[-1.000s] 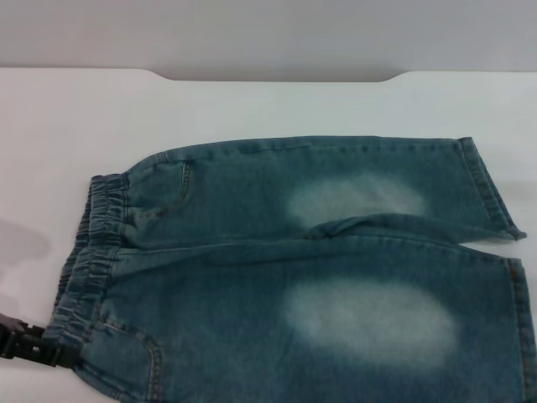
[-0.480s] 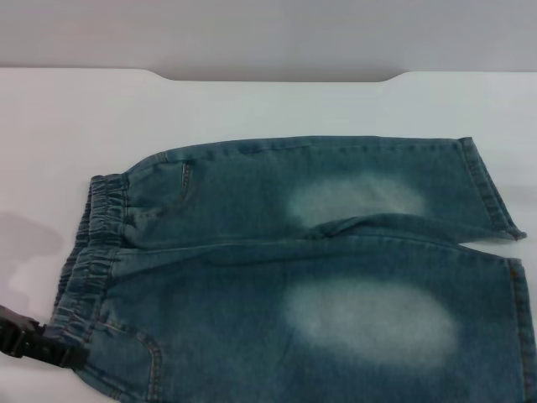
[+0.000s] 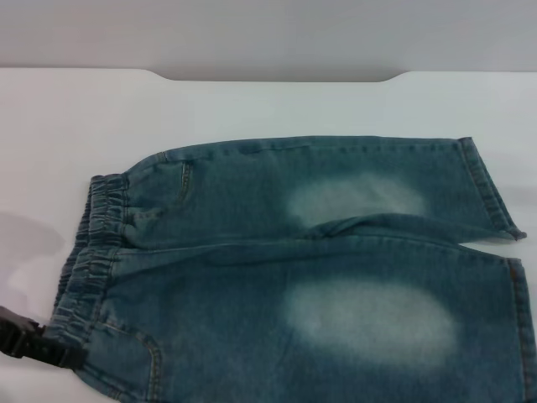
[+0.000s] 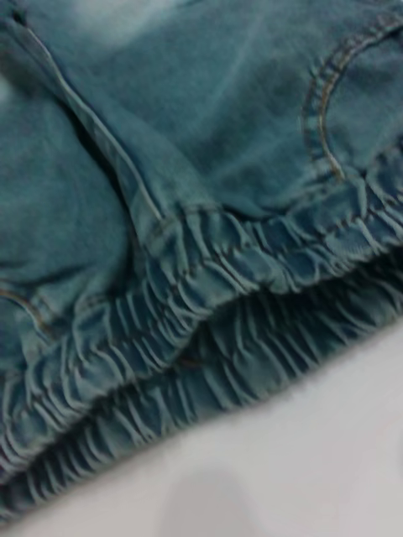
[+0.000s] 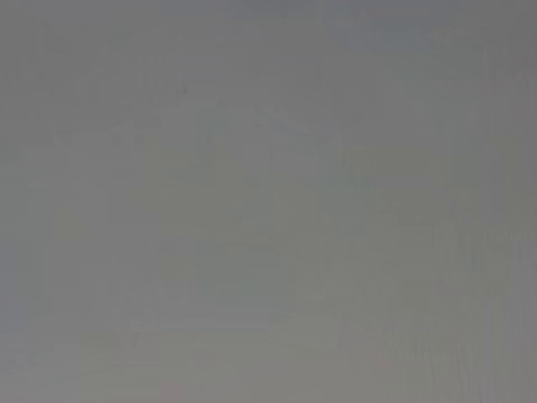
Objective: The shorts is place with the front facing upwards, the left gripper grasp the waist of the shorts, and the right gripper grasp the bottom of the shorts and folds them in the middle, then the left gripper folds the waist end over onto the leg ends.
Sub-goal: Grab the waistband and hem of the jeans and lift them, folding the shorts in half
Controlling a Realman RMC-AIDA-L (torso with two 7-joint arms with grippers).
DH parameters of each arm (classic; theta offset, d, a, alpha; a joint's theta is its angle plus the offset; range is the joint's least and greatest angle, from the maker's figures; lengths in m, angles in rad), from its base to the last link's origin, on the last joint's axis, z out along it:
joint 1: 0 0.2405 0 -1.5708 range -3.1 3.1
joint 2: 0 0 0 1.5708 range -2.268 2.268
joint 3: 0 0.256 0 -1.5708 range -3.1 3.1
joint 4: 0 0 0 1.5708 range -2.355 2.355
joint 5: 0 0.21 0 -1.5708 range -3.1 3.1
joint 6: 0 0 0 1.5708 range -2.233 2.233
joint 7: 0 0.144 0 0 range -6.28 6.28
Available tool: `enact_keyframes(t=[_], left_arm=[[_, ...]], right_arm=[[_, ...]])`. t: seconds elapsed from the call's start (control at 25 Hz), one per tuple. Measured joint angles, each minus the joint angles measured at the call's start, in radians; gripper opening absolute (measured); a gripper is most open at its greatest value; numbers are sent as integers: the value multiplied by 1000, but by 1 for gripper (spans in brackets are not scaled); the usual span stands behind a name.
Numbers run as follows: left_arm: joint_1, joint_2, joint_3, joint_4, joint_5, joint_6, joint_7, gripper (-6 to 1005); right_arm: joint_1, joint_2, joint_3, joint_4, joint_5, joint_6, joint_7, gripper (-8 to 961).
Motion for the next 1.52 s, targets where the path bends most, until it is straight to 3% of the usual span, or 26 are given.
enact_keyframes(t=[0.28, 0.36, 0.6, 0.8, 1.04, 1.12, 1.28, 1.52], left_arm=[[-12, -3, -2, 11, 56, -22, -24, 838], [-12, -3, -2, 13, 56, -25, -24, 670], [-15, -4, -5, 14, 57, -32, -25, 462], [-21, -4, -7, 15, 57, -34, -22, 231], [-32, -4, -9, 15, 57, -35, -21, 46], [-34, -4, -9, 15, 57, -36, -21, 45], [-39, -3, -10, 18, 55, -48, -19, 44], [-48, -5, -11, 39, 53, -53, -16, 41]], right_arm=[[-6, 0, 0, 0, 1, 0, 3, 577], [-6, 1, 0, 0, 1, 0, 3, 577], [-9, 0, 0, 1, 1, 0, 2, 577], [-12, 0, 0, 2, 1, 0, 1, 577], [-7, 0, 1, 3, 1, 0, 9, 577], [-1, -2, -8, 2, -8, 0, 34, 577], [14, -9, -61, -85, -143, 3, 234, 577], [36, -10, -170, -413, -467, -38, 753, 577]])
